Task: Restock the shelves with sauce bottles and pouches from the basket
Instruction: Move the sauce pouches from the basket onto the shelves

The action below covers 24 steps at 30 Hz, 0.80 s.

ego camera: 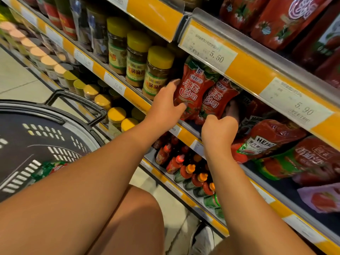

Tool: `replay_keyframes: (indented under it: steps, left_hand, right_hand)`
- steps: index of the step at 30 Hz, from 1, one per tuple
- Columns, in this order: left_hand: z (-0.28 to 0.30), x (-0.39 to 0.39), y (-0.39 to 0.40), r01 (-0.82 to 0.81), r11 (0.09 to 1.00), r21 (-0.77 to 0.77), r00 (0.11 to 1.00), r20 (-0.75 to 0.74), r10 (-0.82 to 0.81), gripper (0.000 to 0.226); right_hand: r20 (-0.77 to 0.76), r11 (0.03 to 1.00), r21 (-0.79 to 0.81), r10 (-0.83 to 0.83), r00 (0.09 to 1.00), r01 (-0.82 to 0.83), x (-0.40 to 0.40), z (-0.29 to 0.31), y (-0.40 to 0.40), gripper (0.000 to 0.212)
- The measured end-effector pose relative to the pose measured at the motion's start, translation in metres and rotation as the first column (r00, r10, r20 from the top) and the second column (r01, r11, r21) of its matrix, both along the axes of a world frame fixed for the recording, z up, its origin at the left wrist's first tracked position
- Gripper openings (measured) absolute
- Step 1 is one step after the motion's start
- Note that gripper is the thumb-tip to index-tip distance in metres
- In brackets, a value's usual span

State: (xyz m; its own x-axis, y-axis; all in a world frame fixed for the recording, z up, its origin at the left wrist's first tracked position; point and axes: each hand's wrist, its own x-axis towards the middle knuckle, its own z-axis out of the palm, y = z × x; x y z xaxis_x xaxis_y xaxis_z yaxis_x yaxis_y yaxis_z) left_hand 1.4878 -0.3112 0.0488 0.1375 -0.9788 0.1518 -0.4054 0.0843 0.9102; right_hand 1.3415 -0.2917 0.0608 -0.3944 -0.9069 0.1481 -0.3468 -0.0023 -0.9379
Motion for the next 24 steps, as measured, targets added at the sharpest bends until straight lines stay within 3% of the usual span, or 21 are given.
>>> replay_keyframes:
  steps: [7,9,11,14,17,20,24]
  left_hand:
    - [0.009,0.000,0.021,-0.119,0.993,0.017,0.992,0.034,0.119,0.052]
    - [0.012,0.002,0.025,-0.183,0.983,-0.008,0.980,0.073,0.183,0.036]
    - [0.013,0.005,0.029,-0.189,0.981,-0.031,0.970,0.153,0.191,0.018]
    - [0.010,0.005,0.034,-0.044,0.998,0.036,0.966,0.255,0.034,0.007]
    - [0.006,0.000,0.034,0.074,0.995,0.070,0.907,0.409,-0.096,0.015]
    - [0.005,-0.002,0.028,0.059,0.997,0.045,0.845,0.530,-0.074,0.028]
    - [0.002,-0.005,0.018,0.077,0.995,0.061,0.816,0.570,-0.098,0.040]
  right_hand:
    - [-0.151,0.991,0.063,0.124,0.981,-0.115,-0.010,0.011,0.041,0.075]
    - [-0.162,0.989,0.064,0.143,0.976,-0.134,-0.014,0.010,0.053,0.058]
    - [-0.283,0.983,0.057,0.184,0.942,-0.175,-0.015,0.011,0.059,0.037]
    - [-0.487,0.952,0.159,0.308,0.817,-0.263,-0.013,0.011,0.054,0.029]
    - [-0.578,0.919,0.298,0.389,0.717,-0.259,-0.008,0.007,0.045,0.039]
    - [-0.584,0.908,0.344,0.408,0.702,-0.242,-0.005,0.004,0.037,0.045]
    - [-0.586,0.902,0.374,0.411,0.698,-0.216,-0.005,-0.001,0.022,0.027]
